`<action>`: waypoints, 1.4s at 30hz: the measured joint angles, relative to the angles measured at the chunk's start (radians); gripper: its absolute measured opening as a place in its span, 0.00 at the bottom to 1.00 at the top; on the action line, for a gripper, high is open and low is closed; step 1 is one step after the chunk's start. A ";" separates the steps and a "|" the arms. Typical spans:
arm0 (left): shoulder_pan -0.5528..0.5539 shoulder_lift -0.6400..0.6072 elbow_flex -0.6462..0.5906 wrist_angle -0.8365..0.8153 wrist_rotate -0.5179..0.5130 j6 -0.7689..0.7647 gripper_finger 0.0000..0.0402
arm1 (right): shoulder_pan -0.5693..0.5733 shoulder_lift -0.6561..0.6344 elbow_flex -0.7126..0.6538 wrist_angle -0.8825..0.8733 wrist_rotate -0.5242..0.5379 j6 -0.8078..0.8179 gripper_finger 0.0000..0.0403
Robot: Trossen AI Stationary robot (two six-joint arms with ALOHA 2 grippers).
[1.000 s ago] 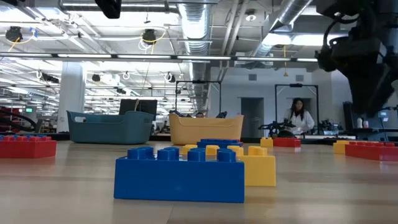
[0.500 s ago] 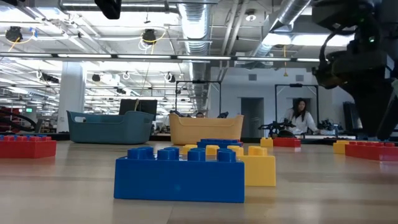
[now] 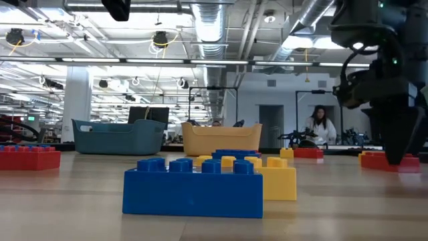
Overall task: Sort & place blocks by color
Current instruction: Put the red game piece into the blue bin
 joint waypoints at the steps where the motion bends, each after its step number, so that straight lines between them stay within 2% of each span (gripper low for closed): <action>1: 0.000 0.000 0.000 0.000 0.000 0.000 0.35 | 0.000 -0.004 -0.017 0.021 -0.003 0.007 0.64; 6: 0.000 0.000 0.000 0.000 0.000 0.000 0.35 | 0.000 -0.011 -0.070 0.088 0.007 0.029 0.55; 15: 0.000 0.000 0.000 0.001 0.000 0.000 0.35 | 0.006 -0.066 -0.069 0.100 0.041 -0.027 0.31; 20: 0.000 0.000 0.000 0.001 -0.009 -0.001 0.35 | 0.015 -0.151 -0.035 0.177 0.156 -0.104 0.32; 25: 0.000 0.000 0.000 0.015 -0.061 0.001 0.35 | 0.034 -0.214 -0.028 0.459 0.297 -0.310 0.34; 27: 0.006 0.000 0.000 0.023 -0.070 0.031 0.36 | 0.044 -0.216 -0.028 0.595 0.353 -0.441 0.33; 29: 0.029 0.000 0.000 0.022 -0.045 0.040 0.38 | 0.057 -0.207 -0.028 0.742 0.391 -0.577 0.32; 31: 0.066 0.000 0.000 0.026 0.029 0.017 0.42 | 0.063 -0.187 -0.028 0.884 0.426 -0.672 0.31; 34: 0.133 0.016 0.001 0.037 0.121 -0.060 0.49 | 0.061 -0.136 -0.027 1.075 0.425 -0.823 0.32; 38: 0.209 0.085 0.025 0.054 0.156 -0.160 0.60 | 0.052 -0.062 -0.027 1.278 0.419 -0.933 0.33; 42: 0.258 0.183 0.075 0.084 0.202 -0.227 0.69 | 0.048 -0.005 -0.027 1.337 0.403 -0.951 0.33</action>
